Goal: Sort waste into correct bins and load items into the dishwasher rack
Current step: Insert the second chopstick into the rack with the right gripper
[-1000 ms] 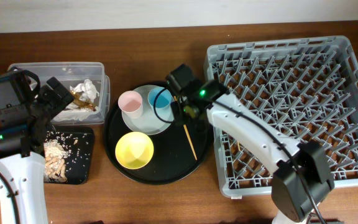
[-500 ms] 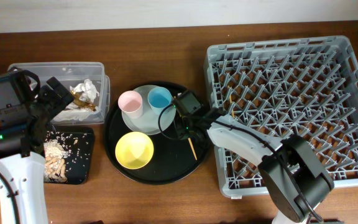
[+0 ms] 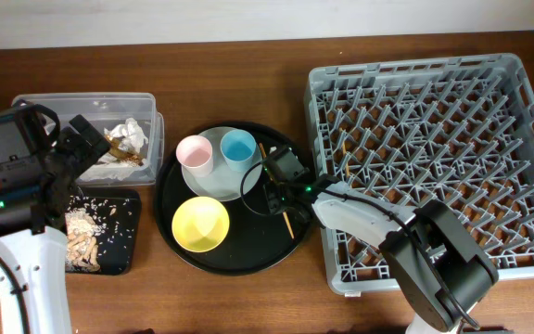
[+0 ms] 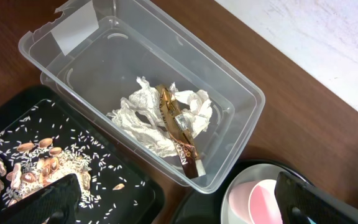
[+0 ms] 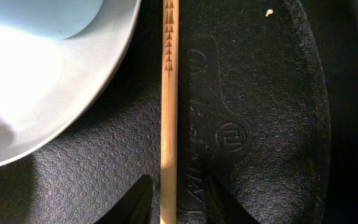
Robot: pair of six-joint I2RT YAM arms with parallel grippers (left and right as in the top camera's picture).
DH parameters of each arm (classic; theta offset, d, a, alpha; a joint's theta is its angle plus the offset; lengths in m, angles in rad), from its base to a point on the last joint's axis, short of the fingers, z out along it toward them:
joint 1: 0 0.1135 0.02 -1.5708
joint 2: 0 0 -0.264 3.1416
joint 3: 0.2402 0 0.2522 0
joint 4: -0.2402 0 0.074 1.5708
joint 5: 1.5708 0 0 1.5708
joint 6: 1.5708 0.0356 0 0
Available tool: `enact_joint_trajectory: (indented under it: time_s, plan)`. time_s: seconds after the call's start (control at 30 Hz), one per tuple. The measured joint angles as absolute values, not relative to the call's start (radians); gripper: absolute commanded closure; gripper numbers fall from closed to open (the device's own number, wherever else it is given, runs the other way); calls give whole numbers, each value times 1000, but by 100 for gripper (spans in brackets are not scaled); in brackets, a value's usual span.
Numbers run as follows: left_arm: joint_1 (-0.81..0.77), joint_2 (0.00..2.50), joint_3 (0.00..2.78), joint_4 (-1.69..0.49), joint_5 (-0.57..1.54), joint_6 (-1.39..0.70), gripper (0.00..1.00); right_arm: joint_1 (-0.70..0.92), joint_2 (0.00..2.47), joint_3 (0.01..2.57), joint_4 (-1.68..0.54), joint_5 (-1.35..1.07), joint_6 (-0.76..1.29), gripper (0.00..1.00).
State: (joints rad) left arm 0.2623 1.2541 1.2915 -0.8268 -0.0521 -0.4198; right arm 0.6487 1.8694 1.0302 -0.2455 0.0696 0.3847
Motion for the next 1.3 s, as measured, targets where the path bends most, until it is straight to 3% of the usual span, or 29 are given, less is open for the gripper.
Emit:
enact_joint_trajectory:
  time_s: [0.2,0.53,0.73,1.0,1.3]
  plan:
    - [262,1254,1291,-827,-52,-420,1,646,1886,1034,-233,113,385,96]
    - [262,1254,1292,-827,-52,-420,1,644,1860,1037,-252,107,388,96]
    - [262,1254,1291,-827,-52,-420,1,631,1621,1068,-273,102,380,96]
    - [262,1254,1292,-826,-52,-420,1,460,1343,1084,-476,134,290,96]
    - [262,1254,1291,-827,-52,-420,1,268,1411,1085,-626,176,249,96]
